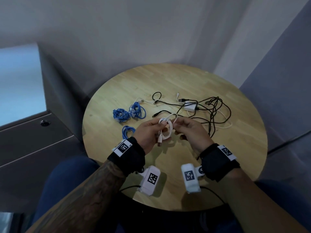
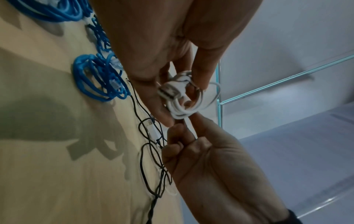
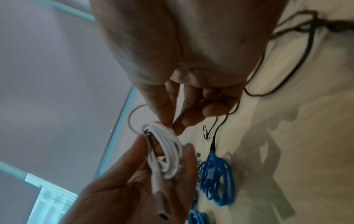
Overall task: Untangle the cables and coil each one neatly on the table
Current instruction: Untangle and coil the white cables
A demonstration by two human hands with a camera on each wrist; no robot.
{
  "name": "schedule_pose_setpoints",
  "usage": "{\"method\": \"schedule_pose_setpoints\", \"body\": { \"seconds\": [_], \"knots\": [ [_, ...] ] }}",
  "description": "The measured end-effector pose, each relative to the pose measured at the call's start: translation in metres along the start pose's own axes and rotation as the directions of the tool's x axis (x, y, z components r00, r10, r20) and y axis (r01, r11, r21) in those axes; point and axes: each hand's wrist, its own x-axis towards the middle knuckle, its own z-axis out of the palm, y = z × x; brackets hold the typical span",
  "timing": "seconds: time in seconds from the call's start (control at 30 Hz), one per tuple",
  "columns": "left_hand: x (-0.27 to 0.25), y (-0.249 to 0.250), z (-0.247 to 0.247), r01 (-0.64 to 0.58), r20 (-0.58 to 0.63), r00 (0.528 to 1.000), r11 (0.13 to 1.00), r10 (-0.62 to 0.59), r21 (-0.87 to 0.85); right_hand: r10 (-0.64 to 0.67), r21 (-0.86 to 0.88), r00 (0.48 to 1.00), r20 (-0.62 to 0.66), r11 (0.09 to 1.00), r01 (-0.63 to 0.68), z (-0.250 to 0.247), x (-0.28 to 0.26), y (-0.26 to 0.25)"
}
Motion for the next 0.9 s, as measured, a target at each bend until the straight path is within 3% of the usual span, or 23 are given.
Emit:
{"method": "schedule_pose_setpoints", "body": {
  "seconds": [0.2, 0.33, 0.47, 0.53, 0.6, 0.73, 0.8, 0.9],
  "knots": [
    [0.000, -0.007, 0.001, -0.020, -0.026, 0.999, 0.997, 0.022, 0.080, 0.115, 0.167, 0.989, 0.093, 0.977, -0.130, 0.005, -0.006, -0.002],
    [0.000, -0.005, 0.005, -0.098, -0.039, 0.994, 0.994, 0.100, 0.049, 0.037, -0.029, 0.986, 0.160, 0.999, -0.032, 0.015, -0.017, -0.005],
    [0.000, 0.005, 0.001, -0.191, -0.154, 0.967, 0.977, 0.204, 0.092, -0.081, -0.077, 0.991, 0.109, 0.993, 0.090, 0.020, -0.022, -0.011],
    [0.002, 0.017, -0.004, -0.247, -0.237, 0.933, 0.961, 0.270, 0.120, -0.213, -0.315, 0.971, 0.112, 0.919, 0.237, 0.019, -0.025, -0.013],
    [0.004, 0.028, -0.010, -0.280, -0.285, 0.903, 0.944, 0.321, 0.175, -0.361, -0.502, 0.918, 0.164, 0.771, 0.393, 0.018, -0.029, -0.017],
    [0.003, 0.042, -0.015, -0.245, -0.270, 0.911, 0.937, 0.311, 0.250, -0.448, -0.581, 0.877, 0.173, 0.673, 0.458, 0.016, -0.023, -0.025],
    [0.005, 0.050, -0.018, -0.199, -0.231, 0.933, 0.931, 0.275, 0.305, -0.415, -0.573, 0.891, 0.181, 0.693, 0.439, 0.017, -0.019, -0.027],
    [0.008, 0.069, -0.030, -0.142, -0.176, 0.956, 0.895, 0.235, 0.422, -0.342, -0.432, 0.926, 0.160, 0.819, 0.378, 0.016, -0.014, -0.034]
  ]
}}
